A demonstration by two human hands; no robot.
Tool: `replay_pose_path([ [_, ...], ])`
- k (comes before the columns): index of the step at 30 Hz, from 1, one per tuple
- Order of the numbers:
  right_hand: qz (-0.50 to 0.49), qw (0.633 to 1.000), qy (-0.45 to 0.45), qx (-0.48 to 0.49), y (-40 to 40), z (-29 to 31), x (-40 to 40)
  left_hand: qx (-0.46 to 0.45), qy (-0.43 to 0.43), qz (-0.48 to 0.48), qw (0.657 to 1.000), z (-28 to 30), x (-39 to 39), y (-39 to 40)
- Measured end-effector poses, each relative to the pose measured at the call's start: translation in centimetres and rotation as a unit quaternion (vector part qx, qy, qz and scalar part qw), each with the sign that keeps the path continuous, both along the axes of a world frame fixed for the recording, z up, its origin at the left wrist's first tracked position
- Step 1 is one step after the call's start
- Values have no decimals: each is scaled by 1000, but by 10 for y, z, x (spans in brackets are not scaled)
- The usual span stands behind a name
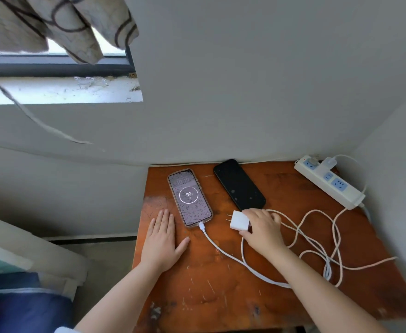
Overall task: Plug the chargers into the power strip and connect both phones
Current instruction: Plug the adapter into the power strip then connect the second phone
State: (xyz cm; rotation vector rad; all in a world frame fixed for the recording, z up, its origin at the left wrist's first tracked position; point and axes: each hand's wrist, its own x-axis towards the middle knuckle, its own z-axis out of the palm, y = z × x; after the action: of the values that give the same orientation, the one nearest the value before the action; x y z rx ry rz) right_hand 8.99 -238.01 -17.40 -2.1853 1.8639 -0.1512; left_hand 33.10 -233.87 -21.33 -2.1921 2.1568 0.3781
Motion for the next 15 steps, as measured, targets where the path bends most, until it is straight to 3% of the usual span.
replay_pose_path([
  [6, -70, 995, -50, -57, 20, 36, -54, -17, 24, -18, 999, 9, -1, 5],
  [9, -117, 986, -56, -104, 26, 59, -96, -61, 76, -46, 994, 19, -21, 1],
  [15, -215, 968, -12, -130, 22, 75, -177, -66, 92, -208, 972, 48, -121, -28],
])
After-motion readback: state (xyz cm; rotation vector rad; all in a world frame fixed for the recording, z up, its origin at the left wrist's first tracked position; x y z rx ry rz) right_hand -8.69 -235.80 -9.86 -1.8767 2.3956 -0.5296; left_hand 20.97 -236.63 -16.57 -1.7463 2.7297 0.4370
